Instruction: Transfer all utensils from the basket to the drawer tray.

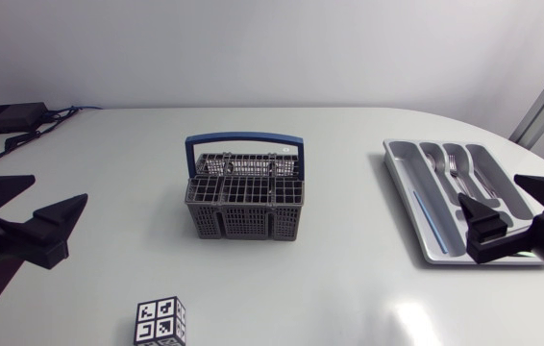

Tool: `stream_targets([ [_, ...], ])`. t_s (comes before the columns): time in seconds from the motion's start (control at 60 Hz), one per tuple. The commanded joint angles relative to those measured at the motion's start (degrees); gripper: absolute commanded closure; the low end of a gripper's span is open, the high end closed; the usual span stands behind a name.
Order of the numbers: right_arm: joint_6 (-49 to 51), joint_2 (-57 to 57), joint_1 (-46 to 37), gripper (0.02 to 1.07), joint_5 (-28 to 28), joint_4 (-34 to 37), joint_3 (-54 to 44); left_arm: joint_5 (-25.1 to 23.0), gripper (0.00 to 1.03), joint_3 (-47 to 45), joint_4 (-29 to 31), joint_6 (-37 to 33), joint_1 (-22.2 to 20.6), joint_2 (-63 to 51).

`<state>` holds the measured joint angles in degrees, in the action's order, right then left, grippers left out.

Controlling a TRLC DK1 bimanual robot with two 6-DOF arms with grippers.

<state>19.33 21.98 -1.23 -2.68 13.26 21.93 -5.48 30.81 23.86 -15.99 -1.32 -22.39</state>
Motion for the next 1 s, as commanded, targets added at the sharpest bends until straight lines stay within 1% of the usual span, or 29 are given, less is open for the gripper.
stream_targets([
  [0.0,-3.73,-2.48,0.03,0.06,0.7,-1.8,-3.21,0.75,0.05,-3.44,-1.98,-1.33,0.56,1.87],
  [0.633,-19.15,-21.75,1.22,0.06,2.65,-13.12,-21.72,4.07,0.05,-22.66,-17.34,10.83,1.1,16.28],
  [0.917,-19.33,-21.98,1.23,0.06,2.68,-13.26,-21.93,5.48,0.05,-30.81,-23.86,15.99,1.32,22.39],
  [0.983,-19.33,-21.98,1.23,0.06,2.68,-13.26,-21.93,5.48,0.05,-30.81,-23.86,15.99,1.32,22.39],
])
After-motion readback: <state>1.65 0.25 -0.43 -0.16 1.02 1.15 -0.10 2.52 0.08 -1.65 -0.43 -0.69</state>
